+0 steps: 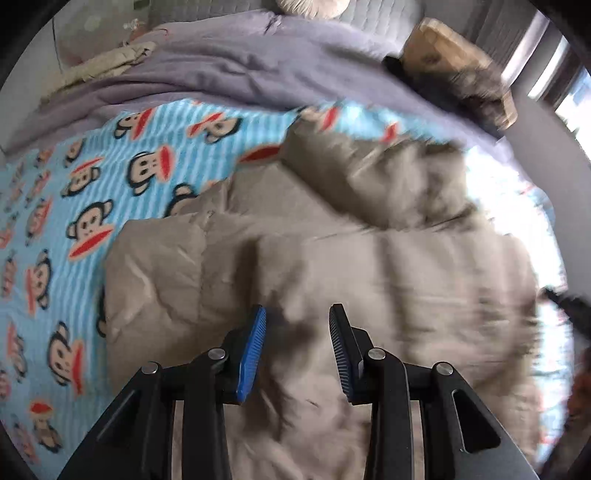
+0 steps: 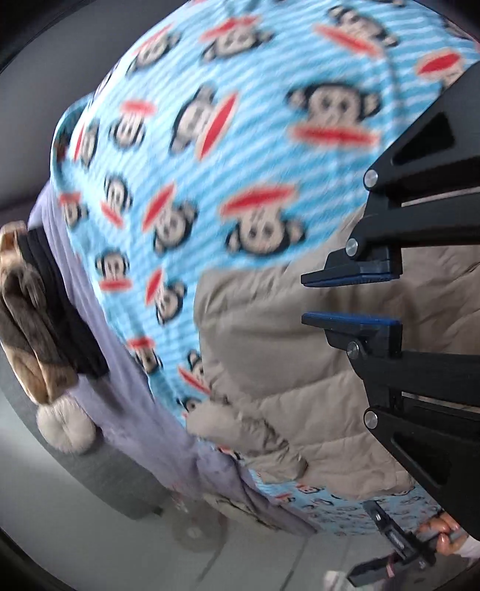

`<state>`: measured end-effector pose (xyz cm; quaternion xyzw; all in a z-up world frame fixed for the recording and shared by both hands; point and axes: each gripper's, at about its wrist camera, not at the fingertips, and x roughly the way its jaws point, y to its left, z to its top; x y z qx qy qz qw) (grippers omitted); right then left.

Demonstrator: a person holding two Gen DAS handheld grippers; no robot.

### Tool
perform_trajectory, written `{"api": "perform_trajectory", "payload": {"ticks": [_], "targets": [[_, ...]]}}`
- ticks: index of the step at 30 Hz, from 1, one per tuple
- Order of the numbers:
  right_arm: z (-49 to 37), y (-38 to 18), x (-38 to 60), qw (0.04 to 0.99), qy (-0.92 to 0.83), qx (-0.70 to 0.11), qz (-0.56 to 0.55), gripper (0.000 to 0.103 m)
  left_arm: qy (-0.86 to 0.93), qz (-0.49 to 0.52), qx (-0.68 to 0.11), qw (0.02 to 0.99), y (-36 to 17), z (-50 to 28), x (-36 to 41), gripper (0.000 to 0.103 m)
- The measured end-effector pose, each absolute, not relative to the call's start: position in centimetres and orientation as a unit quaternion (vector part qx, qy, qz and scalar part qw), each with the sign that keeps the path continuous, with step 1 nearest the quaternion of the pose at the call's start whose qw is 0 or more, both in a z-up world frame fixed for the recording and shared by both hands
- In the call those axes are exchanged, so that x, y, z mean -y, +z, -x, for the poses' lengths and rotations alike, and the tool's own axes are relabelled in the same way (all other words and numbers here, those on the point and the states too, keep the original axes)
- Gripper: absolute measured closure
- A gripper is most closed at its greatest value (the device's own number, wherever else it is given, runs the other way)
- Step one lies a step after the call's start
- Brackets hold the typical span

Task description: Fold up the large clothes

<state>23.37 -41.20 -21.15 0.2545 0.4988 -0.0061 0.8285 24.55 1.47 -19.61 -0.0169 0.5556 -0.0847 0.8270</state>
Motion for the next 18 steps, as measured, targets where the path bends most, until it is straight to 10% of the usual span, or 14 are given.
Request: {"api": "perform_trajectory", "payload": {"ticks": [18], "targets": [[-27.1,-27.1,43.3,0.819,-0.080,-0.543,-0.169,0.095,-0.084,0.029,-0.572,0.815,-24.4,-25.0,-1.8,0.055]]}}
